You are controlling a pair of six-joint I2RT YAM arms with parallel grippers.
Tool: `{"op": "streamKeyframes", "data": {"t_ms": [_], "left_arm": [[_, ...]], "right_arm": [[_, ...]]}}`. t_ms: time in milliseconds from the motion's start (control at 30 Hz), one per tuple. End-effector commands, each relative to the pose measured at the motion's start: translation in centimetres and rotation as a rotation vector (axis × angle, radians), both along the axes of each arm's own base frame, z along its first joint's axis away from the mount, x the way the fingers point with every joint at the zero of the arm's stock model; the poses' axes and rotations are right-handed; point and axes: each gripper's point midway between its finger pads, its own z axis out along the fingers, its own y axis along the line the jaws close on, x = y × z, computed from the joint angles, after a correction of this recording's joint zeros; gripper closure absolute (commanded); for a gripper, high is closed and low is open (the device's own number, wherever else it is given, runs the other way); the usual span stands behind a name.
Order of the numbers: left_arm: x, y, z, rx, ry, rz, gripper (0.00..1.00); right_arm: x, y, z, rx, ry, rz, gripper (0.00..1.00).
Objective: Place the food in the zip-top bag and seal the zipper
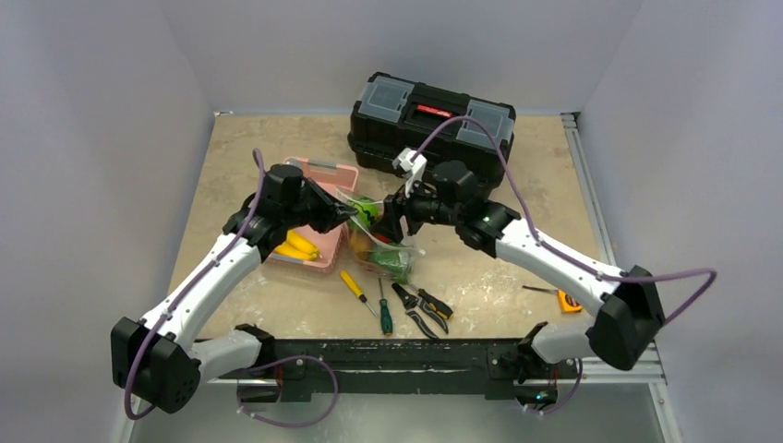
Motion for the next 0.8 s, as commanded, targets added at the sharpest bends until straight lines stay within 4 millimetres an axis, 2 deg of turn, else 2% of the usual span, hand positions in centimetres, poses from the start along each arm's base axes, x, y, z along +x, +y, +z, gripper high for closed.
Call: {"op": "streamKeyframes", "data": {"t_ms": [0,100,200,400,467,633,767], "left_arm": [[0.1,-0.2,1.0,-0.046,-0.044,0.0,1.0],[-0.2,-0.1,1.0,-0.045,-0.048,-0.001,1.0],[-0.4,0.2,1.1,-0.035,-0.054,0.003,1.0],[-0.5,0.5,1.4,-0.031,-0.056,0.021,1.0],[-0.4,0.5,1.4,-0.035,-0.051,0.026,1.0],[-0.4,0.5,1.5,-0.036,-0.037,0.028,1.0],[-0.6,0.4,1.2,-0.046,-0.019,0.032,1.0]], "right_arm": [[-0.5,-2.2,5.3,0.145,-0.096,-0.122,0.29],[-0.6,-4.5,6.1,0.211,-0.149,-0.213,0.15],[-1.6,-6.3,5.5,0.249,-0.185,-0.235,0.06],[-5.9,-6.3,3.0,0.306,-0.323,-0.014,0.02],[-7.4,-5.5,2.5,0.331,-0.348,0.08,0.01],[-6.1,-3.2,0.5,0.176,-0.386,0.017,0.01],[-3.3,-3.2,0.9,0.078,-0.456,-0.172,0.01]]}}
